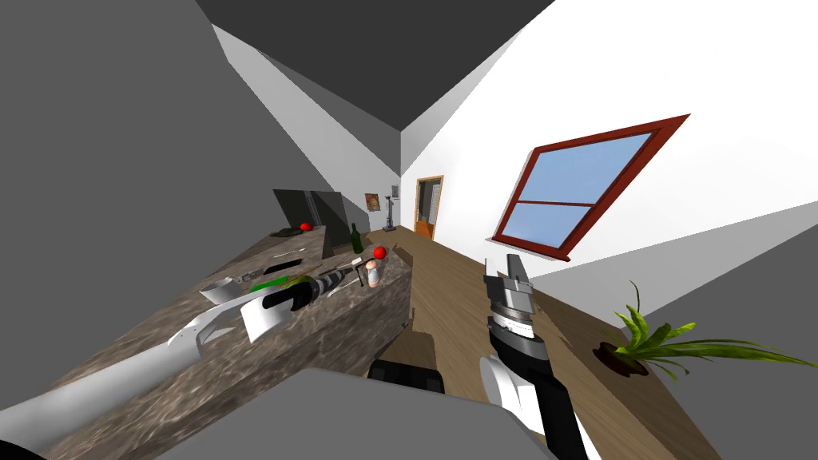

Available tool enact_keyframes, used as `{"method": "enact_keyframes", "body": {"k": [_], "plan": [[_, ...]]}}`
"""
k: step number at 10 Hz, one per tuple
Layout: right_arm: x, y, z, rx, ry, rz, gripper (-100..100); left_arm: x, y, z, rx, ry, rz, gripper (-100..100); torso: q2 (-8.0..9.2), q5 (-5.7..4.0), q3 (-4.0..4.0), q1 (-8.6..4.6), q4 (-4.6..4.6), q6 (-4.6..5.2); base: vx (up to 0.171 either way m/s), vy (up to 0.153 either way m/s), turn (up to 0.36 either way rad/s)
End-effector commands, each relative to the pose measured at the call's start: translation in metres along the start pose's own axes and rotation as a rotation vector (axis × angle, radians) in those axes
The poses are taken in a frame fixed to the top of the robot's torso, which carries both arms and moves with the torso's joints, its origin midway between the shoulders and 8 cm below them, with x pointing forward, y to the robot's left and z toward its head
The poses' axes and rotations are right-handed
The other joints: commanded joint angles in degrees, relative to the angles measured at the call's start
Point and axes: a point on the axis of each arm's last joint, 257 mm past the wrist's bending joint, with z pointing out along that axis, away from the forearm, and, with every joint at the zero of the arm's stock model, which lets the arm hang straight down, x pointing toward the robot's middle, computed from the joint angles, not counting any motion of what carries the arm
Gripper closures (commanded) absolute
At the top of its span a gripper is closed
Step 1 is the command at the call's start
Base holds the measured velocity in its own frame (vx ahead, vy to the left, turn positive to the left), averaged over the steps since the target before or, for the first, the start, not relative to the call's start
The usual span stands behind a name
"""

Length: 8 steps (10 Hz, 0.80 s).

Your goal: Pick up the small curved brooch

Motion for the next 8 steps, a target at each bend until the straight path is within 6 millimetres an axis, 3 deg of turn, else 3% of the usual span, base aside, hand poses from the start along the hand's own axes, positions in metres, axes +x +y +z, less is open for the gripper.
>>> {"method": "enact_keyframes", "body": {"k": [1, 8], "plan": [[0.0, 0.0, 0.0, 0.0, 0.0, 0.0, 0, 0.002, 0.003, -0.003, -0.014, 0.014, -0.022, -100, 0.0, 0.0, 0.0, 0.0, 0.0, 0.0, 0.0, -0.008, -0.024], [0.0, 0.0, 0.0, 0.0, 0.0, 0.0, 0, 0.01, 0.032, -0.024, -0.162, 0.099, -0.102, -100, -0.04, 0.01, -0.02, 0.02, -0.01, -0.01, 0.006, -0.008, -0.064]]}}
